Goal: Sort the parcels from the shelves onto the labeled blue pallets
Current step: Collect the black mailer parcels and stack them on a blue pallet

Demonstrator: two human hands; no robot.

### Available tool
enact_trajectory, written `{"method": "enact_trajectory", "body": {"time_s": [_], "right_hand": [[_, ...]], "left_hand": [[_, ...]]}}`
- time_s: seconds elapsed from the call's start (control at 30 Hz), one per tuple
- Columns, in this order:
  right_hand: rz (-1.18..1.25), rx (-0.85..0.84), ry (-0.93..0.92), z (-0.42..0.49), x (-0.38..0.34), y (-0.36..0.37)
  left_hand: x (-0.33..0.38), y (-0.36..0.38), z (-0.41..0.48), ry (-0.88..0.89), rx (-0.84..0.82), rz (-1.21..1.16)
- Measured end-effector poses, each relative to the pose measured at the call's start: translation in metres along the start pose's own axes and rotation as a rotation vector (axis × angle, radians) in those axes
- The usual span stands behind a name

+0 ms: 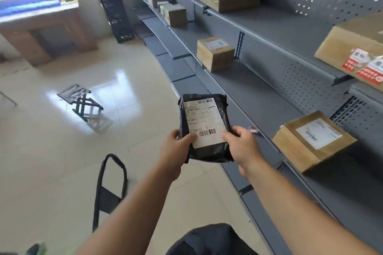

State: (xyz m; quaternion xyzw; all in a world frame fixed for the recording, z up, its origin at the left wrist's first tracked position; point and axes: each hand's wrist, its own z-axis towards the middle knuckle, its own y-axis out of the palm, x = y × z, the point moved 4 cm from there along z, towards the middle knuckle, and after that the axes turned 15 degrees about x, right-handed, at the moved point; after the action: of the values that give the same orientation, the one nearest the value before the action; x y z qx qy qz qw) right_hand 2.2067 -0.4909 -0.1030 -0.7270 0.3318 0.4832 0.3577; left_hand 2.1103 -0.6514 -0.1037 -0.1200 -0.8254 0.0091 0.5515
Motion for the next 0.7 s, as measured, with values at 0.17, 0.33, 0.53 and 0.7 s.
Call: {"method": "enact_trajectory", "body": {"time_s": [0.17, 0.33, 0.53, 0.7], "right_hand": [[-0.001, -0.111, -0.018, 0.0, -0.026, 0.081], [-0.023, -0.187, -0.005, 0.019, -0.043, 0.147], [-0.042, -0.251, -0.005, 0.078, -0.062, 0.22], [-0.047, -0.323, 0.003, 0.149, -0.092, 0.282]], "left_hand": [[0.012, -0.057, 0.05, -0.007, 0.077, -0.086], [0.023, -0.088, 0.097, -0.032, 0.156, -0.164], [0.043, -0.09, 0.169, -0.08, 0.237, -0.209], [0.081, -0.076, 0.246, -0.079, 0.308, -0.227]]}}
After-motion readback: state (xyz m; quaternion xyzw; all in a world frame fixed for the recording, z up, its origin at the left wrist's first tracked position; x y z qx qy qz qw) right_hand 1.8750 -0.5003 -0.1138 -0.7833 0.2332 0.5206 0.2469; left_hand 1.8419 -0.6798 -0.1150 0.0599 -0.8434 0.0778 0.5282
